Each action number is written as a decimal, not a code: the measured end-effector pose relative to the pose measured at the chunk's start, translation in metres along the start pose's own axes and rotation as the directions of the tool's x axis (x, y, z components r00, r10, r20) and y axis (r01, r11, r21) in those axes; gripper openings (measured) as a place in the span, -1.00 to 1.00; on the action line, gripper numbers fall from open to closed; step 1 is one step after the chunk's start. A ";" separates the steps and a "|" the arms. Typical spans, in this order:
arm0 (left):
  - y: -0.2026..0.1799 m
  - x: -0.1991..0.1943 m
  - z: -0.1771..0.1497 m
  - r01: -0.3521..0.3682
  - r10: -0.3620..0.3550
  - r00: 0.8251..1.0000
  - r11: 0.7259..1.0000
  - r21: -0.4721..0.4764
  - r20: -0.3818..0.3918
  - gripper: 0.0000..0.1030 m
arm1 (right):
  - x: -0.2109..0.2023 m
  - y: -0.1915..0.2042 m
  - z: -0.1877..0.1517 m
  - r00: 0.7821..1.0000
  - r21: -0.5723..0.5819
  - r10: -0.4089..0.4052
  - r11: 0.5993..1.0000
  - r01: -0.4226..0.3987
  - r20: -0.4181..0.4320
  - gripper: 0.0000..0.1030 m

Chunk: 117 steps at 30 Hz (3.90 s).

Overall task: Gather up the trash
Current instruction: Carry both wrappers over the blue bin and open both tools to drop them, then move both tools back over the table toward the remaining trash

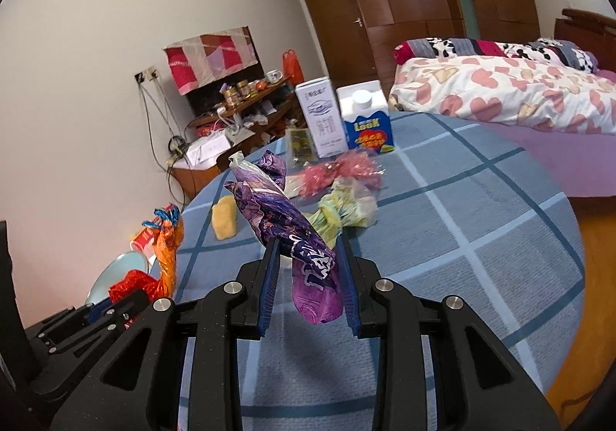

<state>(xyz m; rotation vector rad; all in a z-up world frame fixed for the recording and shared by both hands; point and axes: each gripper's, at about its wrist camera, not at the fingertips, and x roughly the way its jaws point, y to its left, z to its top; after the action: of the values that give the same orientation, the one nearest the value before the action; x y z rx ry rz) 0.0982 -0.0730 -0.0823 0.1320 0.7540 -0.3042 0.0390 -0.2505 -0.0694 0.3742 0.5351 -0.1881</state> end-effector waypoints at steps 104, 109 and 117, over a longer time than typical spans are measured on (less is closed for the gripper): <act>0.178 -0.001 -0.037 -0.308 0.282 0.951 0.901 -0.305 -0.125 0.46 | 0.087 0.186 -0.031 0.970 -0.264 0.114 0.949 -0.170 -0.215 0.55; 0.156 0.002 -0.033 -0.286 0.262 0.958 0.919 -0.272 -0.120 0.58 | 0.081 0.152 -0.025 0.979 -0.234 0.076 0.965 -0.121 -0.191 0.55; 0.121 0.006 -0.029 -0.253 0.233 0.966 0.944 -0.210 -0.117 0.66 | 0.078 0.096 -0.019 0.982 -0.142 0.020 0.989 -0.047 -0.186 0.54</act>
<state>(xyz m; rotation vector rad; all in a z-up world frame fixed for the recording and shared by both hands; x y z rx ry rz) 0.1222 0.0472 -0.1063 0.0248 0.8471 0.0234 0.1224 -0.1613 -0.0976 0.2588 0.7202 -0.0813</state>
